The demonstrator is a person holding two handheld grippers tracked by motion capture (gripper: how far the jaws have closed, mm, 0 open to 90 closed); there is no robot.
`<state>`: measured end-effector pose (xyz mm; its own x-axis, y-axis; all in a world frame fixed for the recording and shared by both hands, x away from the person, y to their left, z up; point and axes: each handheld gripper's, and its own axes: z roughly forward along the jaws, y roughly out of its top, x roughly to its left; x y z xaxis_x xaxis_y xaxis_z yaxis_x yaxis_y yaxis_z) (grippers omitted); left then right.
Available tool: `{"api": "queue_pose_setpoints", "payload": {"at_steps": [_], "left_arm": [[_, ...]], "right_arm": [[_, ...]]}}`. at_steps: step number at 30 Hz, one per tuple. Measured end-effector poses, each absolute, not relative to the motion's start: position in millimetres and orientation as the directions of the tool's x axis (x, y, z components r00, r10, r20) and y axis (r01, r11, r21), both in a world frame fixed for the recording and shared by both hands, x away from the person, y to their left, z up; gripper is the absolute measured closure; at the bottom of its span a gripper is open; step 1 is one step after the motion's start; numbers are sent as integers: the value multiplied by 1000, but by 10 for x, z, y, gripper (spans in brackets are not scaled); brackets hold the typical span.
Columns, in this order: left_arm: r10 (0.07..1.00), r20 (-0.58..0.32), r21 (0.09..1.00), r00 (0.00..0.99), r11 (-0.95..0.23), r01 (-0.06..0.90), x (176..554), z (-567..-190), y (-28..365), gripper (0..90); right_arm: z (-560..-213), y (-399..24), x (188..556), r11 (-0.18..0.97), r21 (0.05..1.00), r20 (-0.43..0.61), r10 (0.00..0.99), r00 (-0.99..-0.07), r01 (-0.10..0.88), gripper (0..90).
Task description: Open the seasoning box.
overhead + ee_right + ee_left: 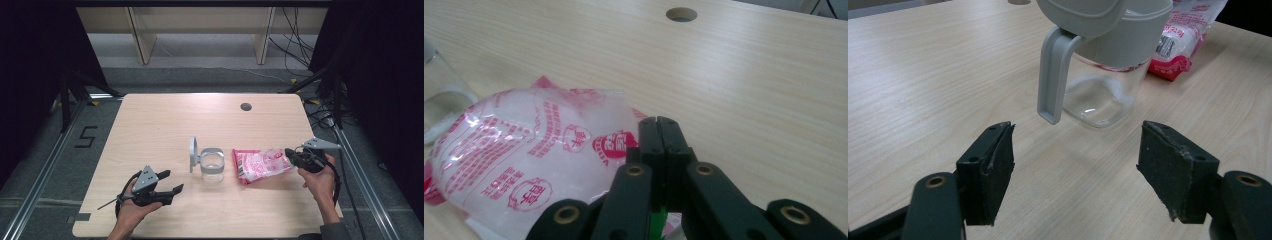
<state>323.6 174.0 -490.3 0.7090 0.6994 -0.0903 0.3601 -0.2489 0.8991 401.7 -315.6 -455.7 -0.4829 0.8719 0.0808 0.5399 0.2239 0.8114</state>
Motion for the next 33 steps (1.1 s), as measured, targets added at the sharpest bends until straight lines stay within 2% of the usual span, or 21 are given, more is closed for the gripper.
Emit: {"api": "queue_pose_setpoints", "payload": {"at_steps": [1, 3, 5, 6, 15, 18, 20, 21, 23, 25, 27, 28, 32, 33], "left_arm": [[699, -90, 899, 709, -249, 360, 3233, -4901, 1738, 299], [699, -91, 899, 709, -248, 360, 3235, -4899, 1737, 299], [694, -89, 898, 714, -253, 359, 3245, -4909, 1739, 298], [694, -92, 899, 714, -251, 359, 3240, -4911, 1733, 298], [694, -86, 897, 715, -259, 359, 3241, -4922, 1719, 299], [691, -94, 897, 716, -254, 363, 3235, -4926, 1722, 297], [695, -87, 897, 714, -257, 359, 3236, -4921, 1726, 297], [699, -97, 895, 708, -249, 369, 3238, -4924, 1728, 297], [699, -93, 897, 709, -250, 365, 3235, -4927, 1732, 296], [701, -92, 897, 707, -250, 365, 3237, -4925, 1733, 296], [701, -88, 895, 708, -257, 365, 3241, -4928, 1736, 297], [701, -88, 895, 708, -257, 365, 3241, -4928, 1736, 296], [700, -86, 896, 709, -257, 363, 3232, -4929, 1736, 296], [701, -86, 895, 708, -258, 363, 3230, -4930, 1737, 296]], "right_arm": [[-4564, -3191, 4084, 246, 824, 54, 863, -503, 511, 900], [-4563, -3198, 4124, 249, 818, 56, 862, -504, 519, 900], [-4566, -3219, 4239, 233, 828, 74, 856, -512, 509, 900], [-4556, -3197, 4240, 202, 816, 112, 864, -491, 542, 900], [-4585, -3194, 4373, 229, 824, 68, 868, -491, 518, 900], [-4556, -3228, 4334, 183, 828, 78, 898, -433, 531, 838], [-4550, -3265, 4343, 197, 835, 60, 896, -441, 514, 822], [-4509, -3326, 4283, 136, 842, 88, 920, -382, 521, 777], [-4473, -3364, 4230, 103, 848, 106, 928, -357, 520, 738], [-4424, -3382, 4140, 80, 859, 112, 934, -339, 506, 657], [-4380, -3398, 4048, 92, 858, 103, 933, -344, 506, 618], [-4346, -3373, 3975, 58, 848, 146, 930, -337, 527, 592], [-4306, -3302, 3792, 33, 863, 155, 933, -326, 505, 492], [-4303, -3301, 3763, 63, 868, 120, 936, -331, 493, 461]]}}
